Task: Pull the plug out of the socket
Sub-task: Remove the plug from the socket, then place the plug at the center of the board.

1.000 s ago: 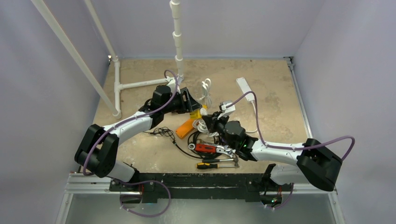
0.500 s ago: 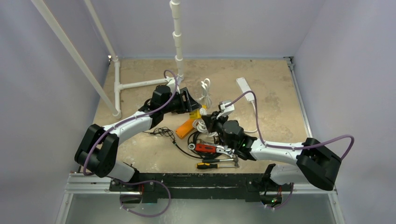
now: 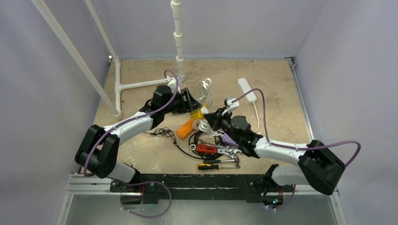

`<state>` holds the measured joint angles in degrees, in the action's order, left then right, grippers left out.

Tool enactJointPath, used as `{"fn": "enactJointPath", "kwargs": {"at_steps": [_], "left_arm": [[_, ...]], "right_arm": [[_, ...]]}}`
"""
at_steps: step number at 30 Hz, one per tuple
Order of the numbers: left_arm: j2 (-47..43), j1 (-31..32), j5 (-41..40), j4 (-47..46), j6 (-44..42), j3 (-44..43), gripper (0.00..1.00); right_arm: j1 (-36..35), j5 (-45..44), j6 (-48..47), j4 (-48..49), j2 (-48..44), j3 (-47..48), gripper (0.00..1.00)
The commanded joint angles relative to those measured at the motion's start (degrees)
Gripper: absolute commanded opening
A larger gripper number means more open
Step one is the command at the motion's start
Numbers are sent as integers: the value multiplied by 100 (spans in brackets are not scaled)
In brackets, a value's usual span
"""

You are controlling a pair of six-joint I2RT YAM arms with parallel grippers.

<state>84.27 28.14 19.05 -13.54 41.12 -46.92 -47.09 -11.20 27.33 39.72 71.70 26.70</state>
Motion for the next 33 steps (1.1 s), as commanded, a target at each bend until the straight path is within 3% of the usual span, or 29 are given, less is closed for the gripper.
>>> {"fn": "enactJointPath", "kwargs": {"at_steps": [1, 9, 18, 24, 29, 33], "left_arm": [[-25, -149, -414, 281, -441, -51, 0], [-25, -151, -475, 380, -499, -110, 0], [-55, -232, -497, 415, -515, -136, 0], [-260, -367, -665, 517, -702, -194, 0], [-552, -418, -771, 557, -922, -233, 0], [-730, -474, -660, 485, -931, -239, 0]], "right_arm": [[-305, -1005, -195, 961, -524, 272, 0], [-1009, -2117, -506, 687, -283, 569, 0], [-1037, -2332, -390, 527, -417, 554, 0], [-1030, -2619, -558, 250, -1003, 608, 0], [-855, -3463, -703, -750, -1558, 1102, 0], [-166, -3438, -662, -1762, -1842, 1590, 0]]}}
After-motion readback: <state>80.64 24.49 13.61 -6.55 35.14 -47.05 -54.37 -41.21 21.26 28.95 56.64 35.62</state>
